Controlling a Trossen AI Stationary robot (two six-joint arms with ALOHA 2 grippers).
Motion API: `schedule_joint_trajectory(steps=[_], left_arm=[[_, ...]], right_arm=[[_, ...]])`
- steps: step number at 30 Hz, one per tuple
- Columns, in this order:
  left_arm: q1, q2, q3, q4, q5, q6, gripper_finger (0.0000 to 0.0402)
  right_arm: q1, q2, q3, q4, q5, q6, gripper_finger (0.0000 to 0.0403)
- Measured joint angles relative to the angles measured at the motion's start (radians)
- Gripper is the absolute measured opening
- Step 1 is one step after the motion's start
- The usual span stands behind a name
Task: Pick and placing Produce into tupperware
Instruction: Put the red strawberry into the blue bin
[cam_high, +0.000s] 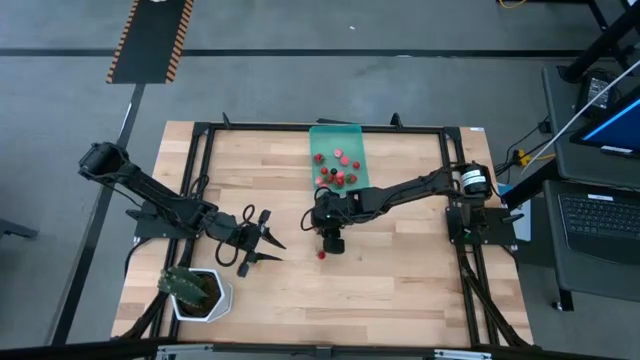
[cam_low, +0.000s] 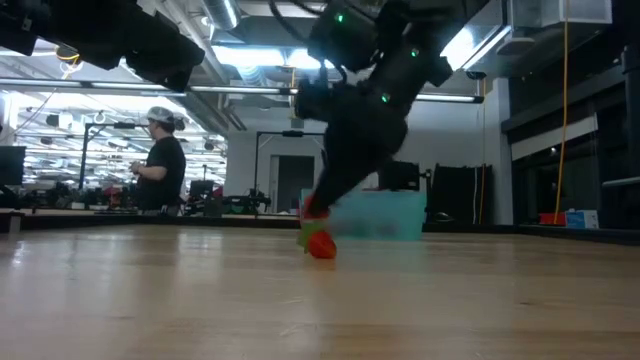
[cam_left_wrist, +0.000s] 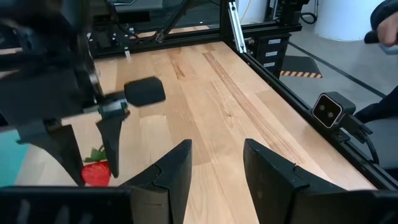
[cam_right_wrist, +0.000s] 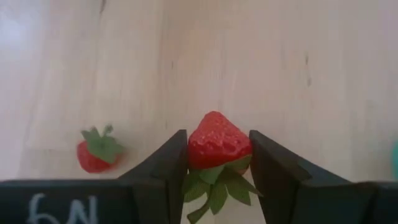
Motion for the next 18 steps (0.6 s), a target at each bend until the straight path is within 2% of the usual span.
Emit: schedule_joint_trajectory(steps=[12,18], left_arm=[[0.0,0.0,0.0,-0.018,-0.002,0.007,0.0137],[0.0,0.0,0.0,-0.024,-0.002,0.007,0.0137]], right_arm=[[0.0,-0.113,0.0,-0.103,0.004,0.001,0.0146],[0.002,-0.206,-0.001,-0.205,0.077,0.023,0.0146]])
